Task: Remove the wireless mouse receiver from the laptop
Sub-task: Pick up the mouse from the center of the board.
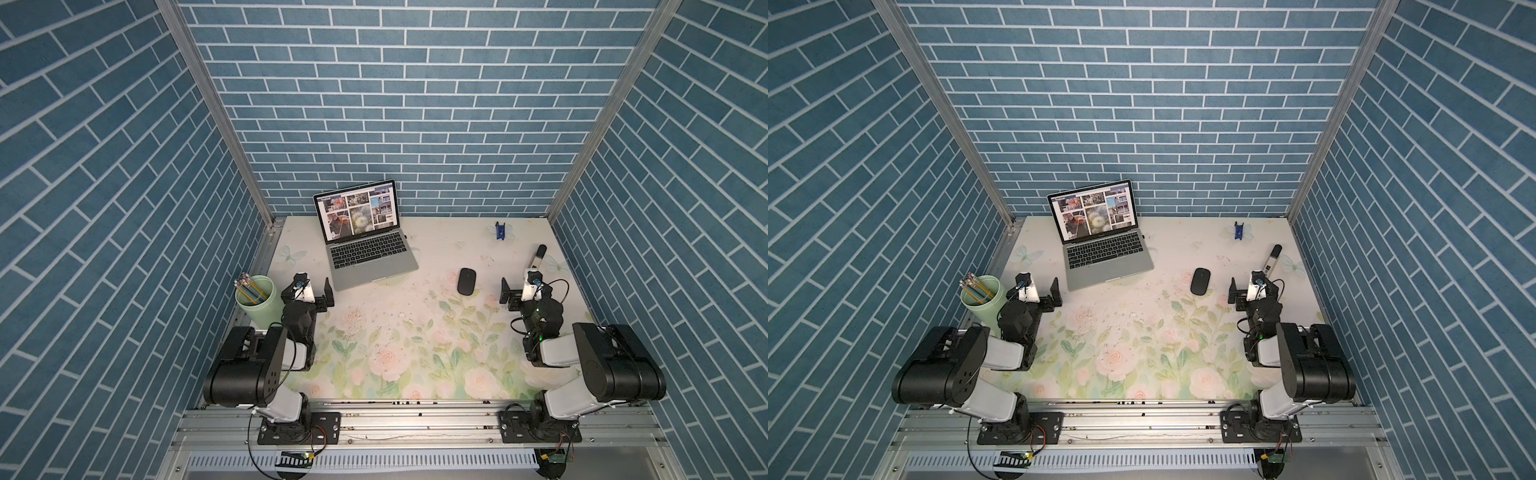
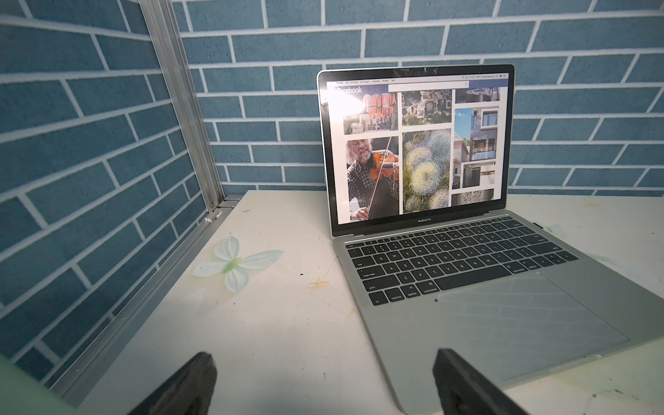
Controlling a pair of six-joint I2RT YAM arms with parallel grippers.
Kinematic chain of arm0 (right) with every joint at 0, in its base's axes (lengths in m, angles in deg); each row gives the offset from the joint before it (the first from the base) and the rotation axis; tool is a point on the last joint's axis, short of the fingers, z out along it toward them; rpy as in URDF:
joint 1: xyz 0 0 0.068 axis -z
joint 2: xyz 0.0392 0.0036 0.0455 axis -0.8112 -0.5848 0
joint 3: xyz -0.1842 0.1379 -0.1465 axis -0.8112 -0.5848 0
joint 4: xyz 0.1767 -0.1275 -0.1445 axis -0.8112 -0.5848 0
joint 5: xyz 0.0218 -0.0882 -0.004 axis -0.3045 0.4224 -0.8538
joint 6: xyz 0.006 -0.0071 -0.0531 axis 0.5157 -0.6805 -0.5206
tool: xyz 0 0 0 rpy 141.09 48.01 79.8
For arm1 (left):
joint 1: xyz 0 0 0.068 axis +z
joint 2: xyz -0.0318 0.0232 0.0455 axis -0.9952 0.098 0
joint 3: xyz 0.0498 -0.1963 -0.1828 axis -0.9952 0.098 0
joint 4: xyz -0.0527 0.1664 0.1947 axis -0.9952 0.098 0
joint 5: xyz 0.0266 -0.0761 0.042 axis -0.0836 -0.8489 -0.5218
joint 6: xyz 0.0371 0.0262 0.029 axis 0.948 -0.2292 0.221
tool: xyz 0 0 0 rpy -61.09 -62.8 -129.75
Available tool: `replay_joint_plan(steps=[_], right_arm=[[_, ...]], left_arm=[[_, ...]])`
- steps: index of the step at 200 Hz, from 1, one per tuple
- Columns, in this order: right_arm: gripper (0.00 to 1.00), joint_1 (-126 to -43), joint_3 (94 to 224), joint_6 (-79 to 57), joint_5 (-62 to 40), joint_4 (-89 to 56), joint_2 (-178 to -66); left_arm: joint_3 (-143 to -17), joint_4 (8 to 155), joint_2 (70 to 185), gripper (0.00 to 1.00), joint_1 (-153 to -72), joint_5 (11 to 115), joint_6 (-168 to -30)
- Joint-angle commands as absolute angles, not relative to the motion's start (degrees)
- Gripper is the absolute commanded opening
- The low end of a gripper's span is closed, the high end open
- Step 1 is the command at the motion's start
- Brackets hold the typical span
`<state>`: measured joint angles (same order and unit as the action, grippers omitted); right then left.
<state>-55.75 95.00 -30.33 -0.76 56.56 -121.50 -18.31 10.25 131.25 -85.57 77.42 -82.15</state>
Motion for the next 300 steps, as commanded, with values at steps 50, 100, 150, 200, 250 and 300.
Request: replay_joint_plan(steps=[50, 100, 150, 200, 250, 300], right_arm=[[0.92, -65.2, 125.1, -33.1, 6.3, -3.2, -108.2], [0.85, -73.9, 153.7, -9.0, 16.9, -45.0, -127.4], [0.86, -77.3, 163.8, -2.6, 13.3, -53.7, -141.2], [0.89, -79.2, 162.6, 2.8, 9.8, -52.0, -144.9], [0.92, -79.9, 162.5, 6.4, 9.7, -52.2, -148.1], [0.91, -80.2, 165.0, 8.1, 11.5, -52.7, -152.8]], left_arm=[[-59.1, 73.3, 124.2, 0.99, -85.5, 76.7, -87.6], [-77.4, 100.8, 124.5, 1.00, -86.8, 82.5, -96.0], [-87.2, 115.3, 125.0, 1.00, -87.4, 76.5, -99.0], [-86.9, 123.8, 126.0, 1.00, -88.9, 77.0, -100.4], [-85.8, 130.1, 131.2, 1.00, -90.4, 81.5, -99.4], [-84.7, 130.5, 134.2, 1.00, -91.3, 83.4, -99.6]])
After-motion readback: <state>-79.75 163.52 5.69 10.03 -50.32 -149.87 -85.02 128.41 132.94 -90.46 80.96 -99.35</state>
